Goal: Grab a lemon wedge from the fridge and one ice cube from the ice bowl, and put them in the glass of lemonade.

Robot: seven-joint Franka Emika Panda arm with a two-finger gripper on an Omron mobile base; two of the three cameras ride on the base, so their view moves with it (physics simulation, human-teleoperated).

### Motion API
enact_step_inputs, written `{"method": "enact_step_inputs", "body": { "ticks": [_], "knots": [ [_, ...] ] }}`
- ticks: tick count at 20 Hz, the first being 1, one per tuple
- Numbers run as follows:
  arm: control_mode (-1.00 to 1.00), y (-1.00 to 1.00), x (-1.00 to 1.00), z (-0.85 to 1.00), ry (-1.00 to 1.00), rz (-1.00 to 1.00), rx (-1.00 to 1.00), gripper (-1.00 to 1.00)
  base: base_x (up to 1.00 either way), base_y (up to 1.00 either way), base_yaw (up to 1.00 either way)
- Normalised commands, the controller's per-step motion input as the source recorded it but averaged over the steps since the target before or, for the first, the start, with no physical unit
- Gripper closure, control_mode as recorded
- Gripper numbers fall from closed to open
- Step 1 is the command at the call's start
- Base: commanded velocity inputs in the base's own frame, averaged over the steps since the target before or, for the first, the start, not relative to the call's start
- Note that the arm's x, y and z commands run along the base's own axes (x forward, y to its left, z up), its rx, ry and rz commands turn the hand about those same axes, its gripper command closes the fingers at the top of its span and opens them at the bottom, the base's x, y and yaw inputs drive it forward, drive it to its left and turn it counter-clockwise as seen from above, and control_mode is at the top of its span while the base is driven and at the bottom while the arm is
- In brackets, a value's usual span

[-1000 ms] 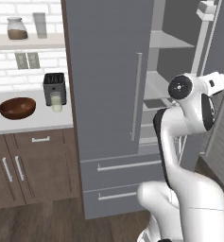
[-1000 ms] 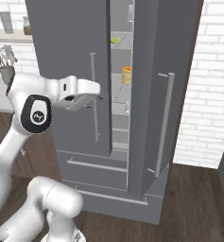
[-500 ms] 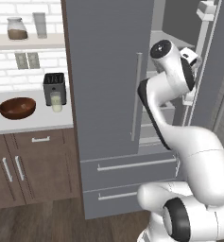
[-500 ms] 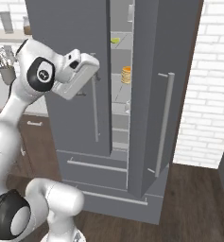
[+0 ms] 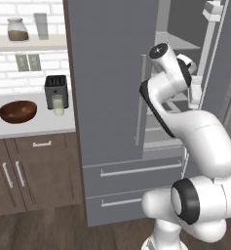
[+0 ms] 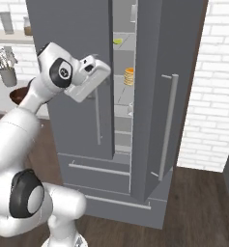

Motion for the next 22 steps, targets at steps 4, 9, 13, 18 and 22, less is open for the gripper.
{"method": "enact_step_inputs", "body": {
  "ticks": [4, 9, 13, 18, 22],
  "knots": [
    [-1.00, -0.49, -0.04, -0.14, -0.21, -0.03, 0.00, -1.00, 0.00, 0.00, 0.00],
    [-1.00, -0.13, 0.39, 0.00, -0.05, -0.03, -0.06, -1.00, 0.00, 0.00, 0.00],
    [-1.00, 0.00, 0.64, 0.02, 0.01, -0.08, -0.08, -1.00, 0.00, 0.00, 0.00],
    [-1.00, -0.17, 0.10, 0.00, 0.02, -0.24, -0.04, -1.00, 0.00, 0.00, 0.00],
    [-1.00, -0.38, 0.00, 0.00, 0.00, -0.29, 0.00, -1.00, 0.00, 0.00, 0.00]
  ]
}}
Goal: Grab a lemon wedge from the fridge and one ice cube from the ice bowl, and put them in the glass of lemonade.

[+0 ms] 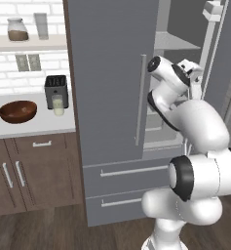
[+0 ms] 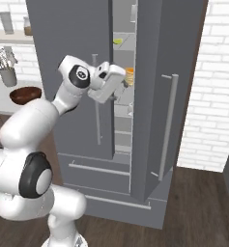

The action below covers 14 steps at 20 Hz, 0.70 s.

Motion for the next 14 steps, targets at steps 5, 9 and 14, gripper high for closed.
{"method": "enact_step_inputs", "body": {
  "ticks": [5, 9, 14],
  "knots": [
    [-1.00, -0.46, 0.00, 0.00, 0.00, -0.30, 0.00, -1.00, 0.00, 0.00, 0.00],
    [-1.00, -0.66, -0.05, 0.00, 0.00, -0.27, 0.00, -1.00, 0.00, 0.00, 0.00],
    [-1.00, -0.77, -0.06, 0.00, 0.00, -0.25, 0.00, -1.00, 0.00, 0.00, 0.00]
  ]
}}
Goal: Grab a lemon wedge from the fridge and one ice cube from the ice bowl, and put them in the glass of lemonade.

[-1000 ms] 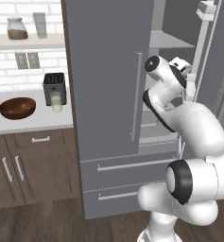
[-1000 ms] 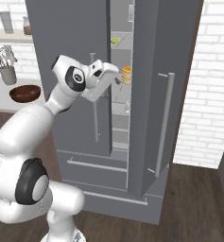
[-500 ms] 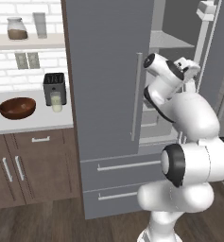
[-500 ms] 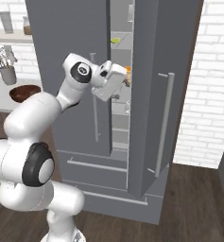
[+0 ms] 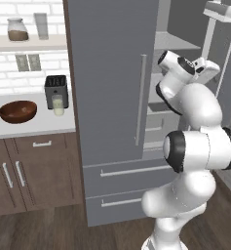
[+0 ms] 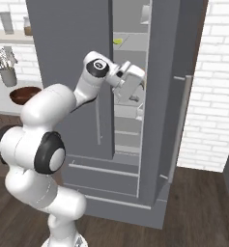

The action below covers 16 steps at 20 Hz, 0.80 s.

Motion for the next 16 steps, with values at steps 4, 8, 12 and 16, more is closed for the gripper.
{"method": "enact_step_inputs", "body": {
  "ticks": [4, 8, 12, 16],
  "knots": [
    [-1.00, -0.78, 0.00, -0.02, 0.00, -0.25, 0.00, -1.00, 0.00, 0.00, 0.00],
    [-1.00, -0.63, -0.03, -0.01, 0.00, -0.23, 0.00, -1.00, 0.00, 0.00, 0.00],
    [-1.00, -0.36, -0.08, 0.00, -0.01, -0.16, 0.00, -1.00, 0.00, 0.00, 0.00],
    [-1.00, -0.34, -0.15, -0.02, 0.00, -0.14, 0.03, -1.00, 0.00, 0.00, 0.00]
  ]
}}
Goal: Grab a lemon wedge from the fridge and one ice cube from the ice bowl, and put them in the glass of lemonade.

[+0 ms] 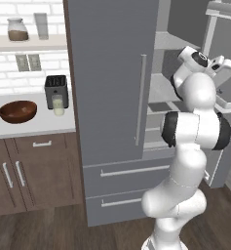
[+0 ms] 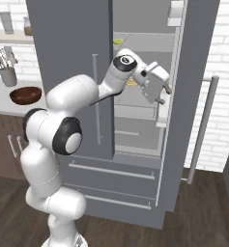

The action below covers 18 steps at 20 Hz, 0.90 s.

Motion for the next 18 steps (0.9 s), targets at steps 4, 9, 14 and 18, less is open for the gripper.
{"method": "enact_step_inputs", "body": {
  "ticks": [4, 9, 14, 18],
  "knots": [
    [-1.00, -0.12, -0.15, -0.01, -0.03, -0.09, 0.04, -1.00, 0.00, 0.00, 0.00],
    [-1.00, 0.18, -0.31, 0.02, -0.14, -0.01, 0.03, -1.00, 0.00, 0.00, 0.00],
    [-1.00, 0.75, -0.88, 0.02, -0.25, 0.03, 0.00, -1.00, 0.00, 0.00, 0.00],
    [-1.00, 0.95, -1.00, 0.00, -0.33, 0.15, 0.00, -1.00, 0.00, 0.00, 0.00]
  ]
}}
